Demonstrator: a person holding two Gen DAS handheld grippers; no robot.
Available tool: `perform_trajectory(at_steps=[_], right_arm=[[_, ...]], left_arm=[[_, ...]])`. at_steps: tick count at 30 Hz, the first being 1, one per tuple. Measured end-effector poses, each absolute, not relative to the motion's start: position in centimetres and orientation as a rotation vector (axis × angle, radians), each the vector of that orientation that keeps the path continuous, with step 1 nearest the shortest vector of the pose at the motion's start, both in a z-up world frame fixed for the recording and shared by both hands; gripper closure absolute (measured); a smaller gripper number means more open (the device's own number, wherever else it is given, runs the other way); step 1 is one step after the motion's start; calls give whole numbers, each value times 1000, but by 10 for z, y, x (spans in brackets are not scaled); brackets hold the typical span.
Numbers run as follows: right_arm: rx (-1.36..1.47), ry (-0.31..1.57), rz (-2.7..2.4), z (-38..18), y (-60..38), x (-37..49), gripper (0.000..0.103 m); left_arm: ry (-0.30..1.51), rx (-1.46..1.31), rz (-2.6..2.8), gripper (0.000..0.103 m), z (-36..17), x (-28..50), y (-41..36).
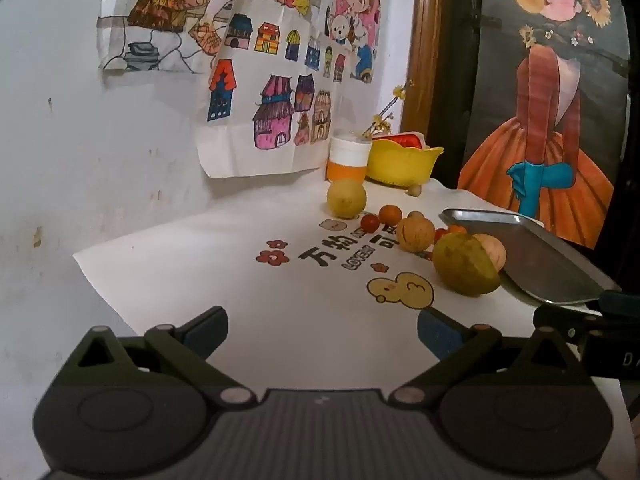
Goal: Organize fruits
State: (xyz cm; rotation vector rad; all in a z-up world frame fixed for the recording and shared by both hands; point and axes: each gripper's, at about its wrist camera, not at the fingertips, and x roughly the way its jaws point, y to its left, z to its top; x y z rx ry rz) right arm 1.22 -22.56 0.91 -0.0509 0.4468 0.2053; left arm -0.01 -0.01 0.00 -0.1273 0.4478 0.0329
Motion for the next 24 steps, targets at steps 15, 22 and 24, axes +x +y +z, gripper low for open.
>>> perform_trajectory(at_steps=[15,22,24], right_arm=[[-48,445,209,11,-225,12,0],[-57,451,215,11,-223,10,0],[-57,452,214,11,-223,10,0]], left_arm=[[468,-120,51,0,-1,0,1],[467,-120,58,0,-1,-1,1],[466,-121,59,0,-1,-2,2]])
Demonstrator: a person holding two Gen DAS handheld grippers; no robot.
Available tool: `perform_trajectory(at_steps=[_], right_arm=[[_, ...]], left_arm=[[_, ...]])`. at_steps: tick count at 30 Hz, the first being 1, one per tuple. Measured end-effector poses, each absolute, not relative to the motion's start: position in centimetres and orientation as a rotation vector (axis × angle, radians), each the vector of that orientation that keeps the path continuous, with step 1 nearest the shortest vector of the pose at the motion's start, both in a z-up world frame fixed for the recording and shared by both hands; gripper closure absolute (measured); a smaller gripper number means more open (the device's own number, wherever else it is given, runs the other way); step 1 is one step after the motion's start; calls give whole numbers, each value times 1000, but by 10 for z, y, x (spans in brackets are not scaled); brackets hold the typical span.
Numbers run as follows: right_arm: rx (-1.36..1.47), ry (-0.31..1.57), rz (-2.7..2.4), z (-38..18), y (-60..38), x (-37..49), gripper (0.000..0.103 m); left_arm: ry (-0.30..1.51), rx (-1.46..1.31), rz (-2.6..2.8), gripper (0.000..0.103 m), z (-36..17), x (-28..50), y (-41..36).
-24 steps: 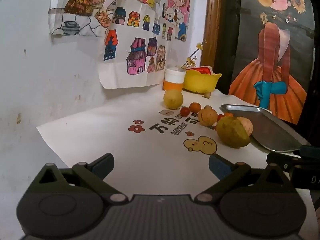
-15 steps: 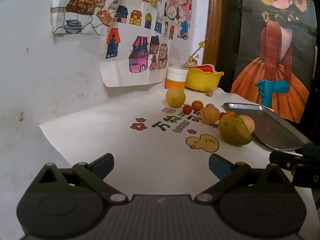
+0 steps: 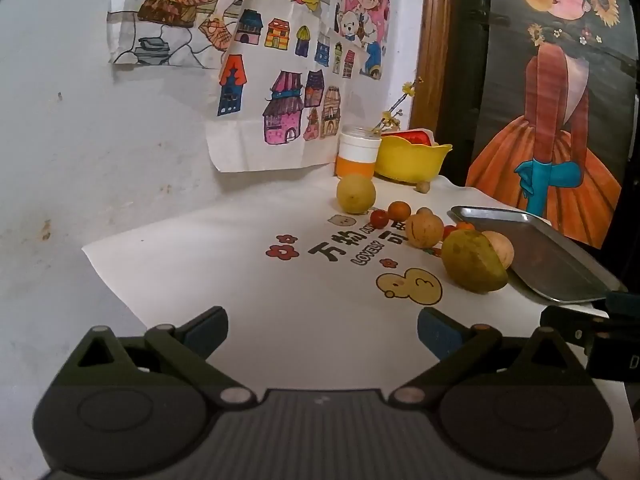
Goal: Organize fruits
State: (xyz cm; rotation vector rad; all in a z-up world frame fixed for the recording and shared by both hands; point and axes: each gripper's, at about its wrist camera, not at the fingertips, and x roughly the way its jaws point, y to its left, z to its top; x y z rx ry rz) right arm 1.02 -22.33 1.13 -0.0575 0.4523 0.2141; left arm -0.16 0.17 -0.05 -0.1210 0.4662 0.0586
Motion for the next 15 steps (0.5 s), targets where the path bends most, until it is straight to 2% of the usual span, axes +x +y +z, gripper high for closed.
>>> perform_trajectory(at_steps=[15], right_arm=[[-63,458,219,11,-223,10,0]], left_arm=[[467,-116,66,0,-2,-2,1]])
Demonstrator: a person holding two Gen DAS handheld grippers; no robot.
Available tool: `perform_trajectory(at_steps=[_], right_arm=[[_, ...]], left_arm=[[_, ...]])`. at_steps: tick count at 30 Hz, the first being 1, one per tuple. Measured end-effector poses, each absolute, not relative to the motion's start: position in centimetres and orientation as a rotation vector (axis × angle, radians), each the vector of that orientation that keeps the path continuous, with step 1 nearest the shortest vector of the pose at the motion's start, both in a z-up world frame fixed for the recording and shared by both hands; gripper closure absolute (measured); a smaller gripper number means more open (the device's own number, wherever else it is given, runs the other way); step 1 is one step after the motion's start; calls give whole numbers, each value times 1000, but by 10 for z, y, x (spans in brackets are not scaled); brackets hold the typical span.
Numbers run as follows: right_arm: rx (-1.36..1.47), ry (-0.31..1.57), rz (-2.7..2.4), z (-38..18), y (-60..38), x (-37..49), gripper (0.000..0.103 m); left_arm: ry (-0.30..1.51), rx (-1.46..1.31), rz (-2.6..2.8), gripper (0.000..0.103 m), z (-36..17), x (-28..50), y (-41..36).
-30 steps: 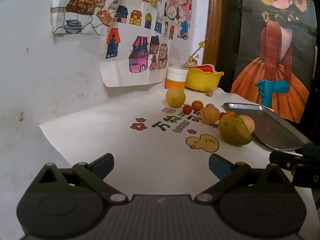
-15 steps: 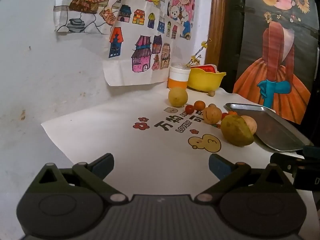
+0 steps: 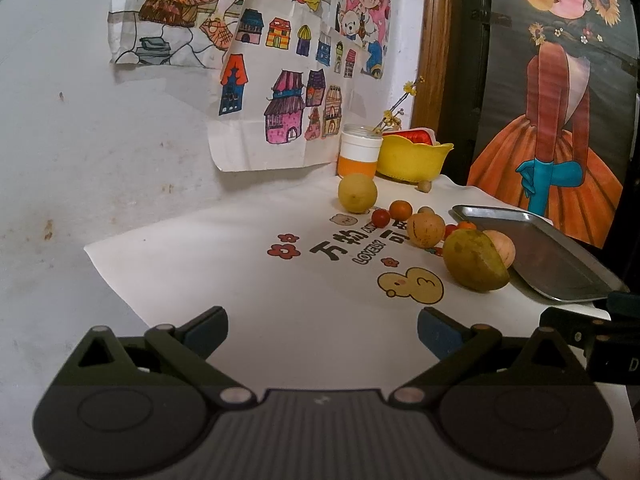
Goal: Organize fruits
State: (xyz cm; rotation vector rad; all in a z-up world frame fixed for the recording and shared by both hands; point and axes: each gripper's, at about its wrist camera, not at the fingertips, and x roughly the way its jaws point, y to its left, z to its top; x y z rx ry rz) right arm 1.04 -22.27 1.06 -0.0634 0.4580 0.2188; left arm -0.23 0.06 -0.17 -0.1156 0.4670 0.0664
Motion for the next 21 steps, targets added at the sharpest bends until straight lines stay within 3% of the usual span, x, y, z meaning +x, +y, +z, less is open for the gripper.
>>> perform_trajectory(at_steps=[21], right_arm=[[-73,462,222,11,-221,10,0]], left_arm=[[468,-118,67,0,-1,-3,0]])
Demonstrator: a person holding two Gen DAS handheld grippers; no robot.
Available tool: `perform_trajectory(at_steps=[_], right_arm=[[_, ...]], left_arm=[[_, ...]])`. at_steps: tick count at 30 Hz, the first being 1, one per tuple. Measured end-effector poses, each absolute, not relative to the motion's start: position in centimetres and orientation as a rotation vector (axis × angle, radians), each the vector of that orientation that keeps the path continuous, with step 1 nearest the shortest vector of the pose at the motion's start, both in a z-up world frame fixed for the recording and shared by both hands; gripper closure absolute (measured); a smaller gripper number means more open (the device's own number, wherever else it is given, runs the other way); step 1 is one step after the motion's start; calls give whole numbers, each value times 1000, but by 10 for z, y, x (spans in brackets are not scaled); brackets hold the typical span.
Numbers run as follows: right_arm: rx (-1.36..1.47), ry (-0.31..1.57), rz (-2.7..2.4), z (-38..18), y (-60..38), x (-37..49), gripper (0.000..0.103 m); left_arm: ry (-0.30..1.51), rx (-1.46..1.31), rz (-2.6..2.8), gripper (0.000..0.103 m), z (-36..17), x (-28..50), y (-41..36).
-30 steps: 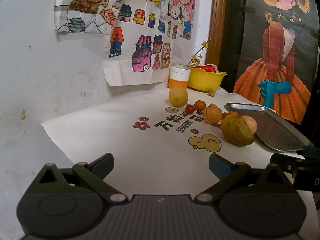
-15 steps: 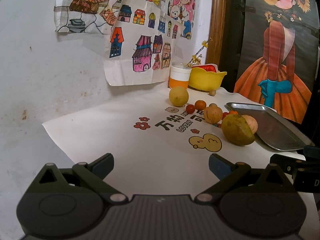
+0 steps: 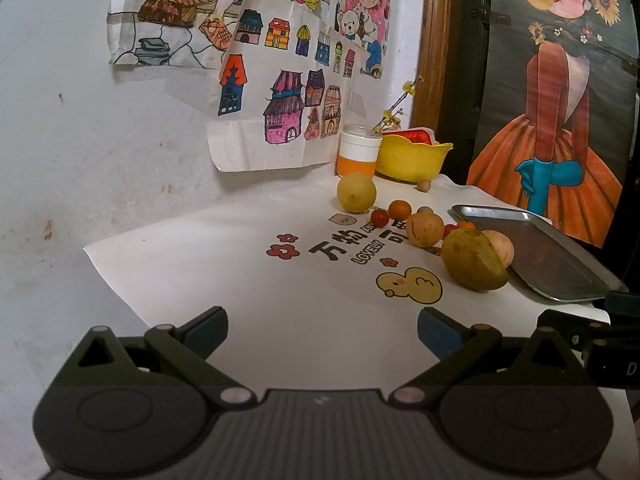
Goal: Organize fruits
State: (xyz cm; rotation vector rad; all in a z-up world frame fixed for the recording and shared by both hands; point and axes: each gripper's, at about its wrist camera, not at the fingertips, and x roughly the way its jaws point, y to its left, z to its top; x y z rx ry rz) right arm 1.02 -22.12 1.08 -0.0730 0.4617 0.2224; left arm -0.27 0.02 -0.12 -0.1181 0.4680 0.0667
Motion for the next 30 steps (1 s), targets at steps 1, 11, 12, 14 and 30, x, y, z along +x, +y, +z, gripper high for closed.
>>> perform_trajectory(at_steps=[1,11,12,14,30], right_arm=[[-73,462,223,11,-221,10,0],[-80,468,230,10,-219,10,0],[-81,471,233,11,-219,10,0],[-86,479,239,11,-220,11,0],[-257,441,467,74,-246,31,0]], left_arm=[[468,-118,66,0,-1,-3,0],[469,-121,67,0,-1,-4,-1],[469,-121,67,0,-1,-4,-1],[472,-122,67,0,-1,-4,0],[511,-86,-51,0,27,15,-7]])
